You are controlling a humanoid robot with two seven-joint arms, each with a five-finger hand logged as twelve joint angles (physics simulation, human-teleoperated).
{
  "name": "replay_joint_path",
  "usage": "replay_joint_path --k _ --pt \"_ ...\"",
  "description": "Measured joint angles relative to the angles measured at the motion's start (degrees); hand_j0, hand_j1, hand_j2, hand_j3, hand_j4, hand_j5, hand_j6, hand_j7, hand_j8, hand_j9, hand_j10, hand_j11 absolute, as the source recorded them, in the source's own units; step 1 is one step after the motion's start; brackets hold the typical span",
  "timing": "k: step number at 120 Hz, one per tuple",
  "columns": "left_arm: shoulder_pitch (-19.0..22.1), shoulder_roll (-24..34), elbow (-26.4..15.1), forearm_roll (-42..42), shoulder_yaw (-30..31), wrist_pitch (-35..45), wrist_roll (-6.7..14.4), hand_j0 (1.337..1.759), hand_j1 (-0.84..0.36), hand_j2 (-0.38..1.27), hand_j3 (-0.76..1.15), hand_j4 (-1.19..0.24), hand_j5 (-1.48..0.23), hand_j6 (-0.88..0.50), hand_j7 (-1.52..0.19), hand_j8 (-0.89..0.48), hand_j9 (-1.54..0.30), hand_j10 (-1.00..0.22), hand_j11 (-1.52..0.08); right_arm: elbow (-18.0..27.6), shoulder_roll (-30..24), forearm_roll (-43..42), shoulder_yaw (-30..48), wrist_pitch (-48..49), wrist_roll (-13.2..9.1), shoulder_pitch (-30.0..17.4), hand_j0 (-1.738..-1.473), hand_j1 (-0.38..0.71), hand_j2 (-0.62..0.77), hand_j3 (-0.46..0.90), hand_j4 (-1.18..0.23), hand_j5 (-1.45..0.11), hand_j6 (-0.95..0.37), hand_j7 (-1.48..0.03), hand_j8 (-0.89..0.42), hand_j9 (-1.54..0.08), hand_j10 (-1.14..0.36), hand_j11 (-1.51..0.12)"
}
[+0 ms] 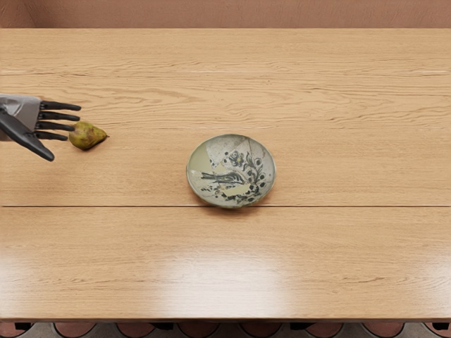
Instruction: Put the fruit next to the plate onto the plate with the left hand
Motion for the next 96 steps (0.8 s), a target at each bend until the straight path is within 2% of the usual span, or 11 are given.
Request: replay_joint_path --k 29,49,66,81,89,96 --pt "-1.17 -0.69 0.41 1.44 -0.1 -0.02 0.0 1.658 0.32 0.0 0.0 -0.02 -0.03 -0.02 -0.03 -0.02 -0.03 -0.02 -0.03 0.0 0.0 0.0 0.02 0.0 -0.01 0.0 -1.658 -0.32 0.0 0.0 -0.02 -0.03 -0.02 -0.03 -0.02 -0.03 -0.02 -0.03" --pt "-3.28 -5.87 0.49 14.43 0.01 0.63 0.0 1.658 0.32 0.01 0.0 -0.03 -0.04 -0.03 -0.04 -0.03 -0.04 -0.03 -0.04 -0.01 0.0 0.0 -0.01 0.01 -0.01 0.0 -1.658 -0.32 0.0 0.0 -0.02 -0.03 -0.02 -0.03 -0.02 -0.03 -0.02 -0.03" --pt "-4.83 -10.27 0.32 27.63 0.16 9.3 0.0 1.658 0.31 0.01 0.0 -0.03 -0.04 -0.03 -0.04 -0.03 -0.04 -0.03 -0.04 0.0 0.0 0.0 0.0 0.01 0.0 0.0 -1.658 -0.32 0.0 0.0 -0.02 -0.03 -0.02 -0.03 -0.02 -0.03 -0.02 -0.03" --pt "-5.98 -12.01 0.19 33.9 0.42 15.91 0.0 1.658 0.31 0.01 0.0 -0.03 -0.04 -0.04 -0.04 -0.04 -0.04 -0.03 -0.04 0.01 0.0 0.0 0.02 0.0 0.0 0.0 -1.658 -0.32 0.0 0.0 -0.02 -0.03 -0.02 -0.03 -0.02 -0.03 -0.02 -0.03" --pt "-6.07 -15.66 0.16 38.28 2.38 21.72 0.0 1.658 0.31 0.01 0.0 -0.04 -0.04 -0.04 -0.04 -0.04 -0.04 -0.03 -0.04 0.0 0.0 0.0 0.02 0.0 -0.01 0.0 -1.658 -0.32 0.0 0.0 -0.02 -0.03 -0.02 -0.03 -0.02 -0.03 -0.02 -0.03" --pt "-5.99 -16.37 0.15 41.75 4.98 27.52 0.0 1.658 0.31 0.01 0.0 -0.04 -0.04 -0.04 -0.04 -0.04 -0.04 -0.04 -0.04 0.0 0.0 0.0 0.01 0.0 0.0 0.0 -1.658 -0.32 0.0 0.0 -0.02 -0.03 -0.02 -0.03 -0.02 -0.03 -0.02 -0.03"
